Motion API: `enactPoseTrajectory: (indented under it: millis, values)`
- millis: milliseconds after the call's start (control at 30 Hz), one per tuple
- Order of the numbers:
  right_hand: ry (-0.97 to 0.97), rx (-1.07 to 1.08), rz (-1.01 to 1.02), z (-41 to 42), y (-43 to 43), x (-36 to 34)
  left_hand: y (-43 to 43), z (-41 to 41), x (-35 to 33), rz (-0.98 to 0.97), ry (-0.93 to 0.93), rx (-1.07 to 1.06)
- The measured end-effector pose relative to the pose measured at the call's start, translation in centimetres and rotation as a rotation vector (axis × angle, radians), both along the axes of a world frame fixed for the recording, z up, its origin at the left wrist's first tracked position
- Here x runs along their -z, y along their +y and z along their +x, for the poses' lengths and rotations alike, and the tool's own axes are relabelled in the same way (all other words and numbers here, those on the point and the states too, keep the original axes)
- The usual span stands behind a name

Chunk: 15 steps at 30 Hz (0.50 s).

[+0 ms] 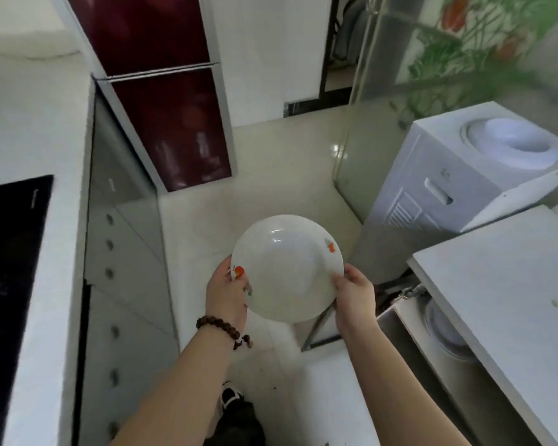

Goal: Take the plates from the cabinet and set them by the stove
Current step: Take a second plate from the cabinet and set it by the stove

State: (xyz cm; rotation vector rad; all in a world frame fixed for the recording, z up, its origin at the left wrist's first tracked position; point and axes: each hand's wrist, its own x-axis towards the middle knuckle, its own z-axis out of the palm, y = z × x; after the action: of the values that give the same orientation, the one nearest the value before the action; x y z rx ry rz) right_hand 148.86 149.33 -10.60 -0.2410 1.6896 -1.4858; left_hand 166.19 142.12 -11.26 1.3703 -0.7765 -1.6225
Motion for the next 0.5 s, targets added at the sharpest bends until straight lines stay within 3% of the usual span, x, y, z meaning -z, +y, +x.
enactPoseTrajectory:
  millis: [200,500]
  values:
    - [-0.055,-0.173,-0.028,7.1,-8.0,0.1,-4.5,8.0,-0.8,0.026,-0.023,-0.207]
    - [-0.022,-0.341,-0.018,14.8,-18.2,-0.3,-12.0,16.1,-1.2,-0.019,-0.026,-0.264]
